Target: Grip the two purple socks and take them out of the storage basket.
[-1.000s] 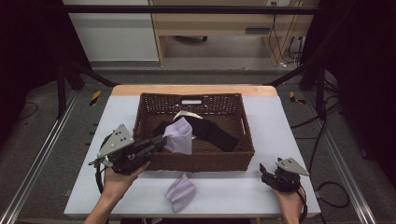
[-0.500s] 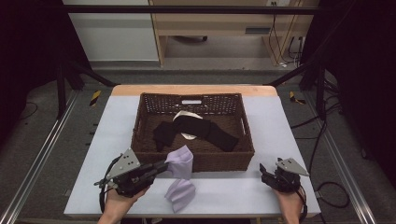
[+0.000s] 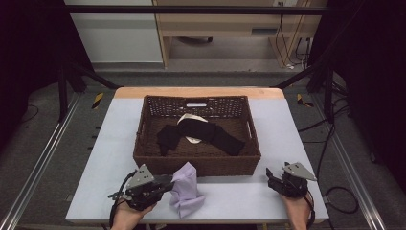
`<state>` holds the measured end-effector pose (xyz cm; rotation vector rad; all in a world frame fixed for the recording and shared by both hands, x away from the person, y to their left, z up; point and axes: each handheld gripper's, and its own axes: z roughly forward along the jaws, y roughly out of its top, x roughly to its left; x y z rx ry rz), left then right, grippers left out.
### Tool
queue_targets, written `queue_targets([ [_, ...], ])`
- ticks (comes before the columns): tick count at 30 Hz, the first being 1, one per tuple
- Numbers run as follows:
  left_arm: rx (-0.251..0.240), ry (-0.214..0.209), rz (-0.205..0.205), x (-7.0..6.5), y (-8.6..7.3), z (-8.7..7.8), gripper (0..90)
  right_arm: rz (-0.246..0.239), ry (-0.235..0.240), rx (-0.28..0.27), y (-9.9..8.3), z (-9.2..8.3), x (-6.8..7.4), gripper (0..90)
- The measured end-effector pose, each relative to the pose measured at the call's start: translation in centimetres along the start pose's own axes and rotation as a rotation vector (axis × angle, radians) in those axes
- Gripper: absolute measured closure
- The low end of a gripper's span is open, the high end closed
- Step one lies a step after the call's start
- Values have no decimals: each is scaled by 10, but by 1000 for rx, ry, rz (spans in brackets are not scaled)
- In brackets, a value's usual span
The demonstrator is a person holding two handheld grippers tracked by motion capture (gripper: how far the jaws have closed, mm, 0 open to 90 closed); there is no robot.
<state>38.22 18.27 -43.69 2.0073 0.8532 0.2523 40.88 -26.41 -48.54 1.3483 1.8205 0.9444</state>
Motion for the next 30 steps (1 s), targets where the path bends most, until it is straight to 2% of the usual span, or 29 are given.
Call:
queue_targets([
  [6,23,16,5,1,-6,10,826,0,0,1,0,0,0,272],
  [9,16,53,22,1,-7,9,715,-2,1,-2,0,0,0,269],
  [11,1,75,16,3,-7,5,639,-2,0,-3,0,0,0,266],
  [17,-29,142,-31,17,-15,-12,524,1,-4,-4,0,-1,0,260],
  [19,-32,166,-53,23,-21,-18,514,1,-5,-4,0,0,0,257],
  [24,-42,224,-55,37,-33,-31,485,8,-7,-6,0,-1,-1,246],
  [26,-50,248,-71,42,-35,-36,469,13,-7,-6,0,-1,-1,236],
  [28,-69,271,-93,46,-36,-40,440,13,-11,-6,0,-1,-1,226],
  [30,-91,276,-108,48,-35,-43,413,11,-13,-6,0,-1,-1,224],
])
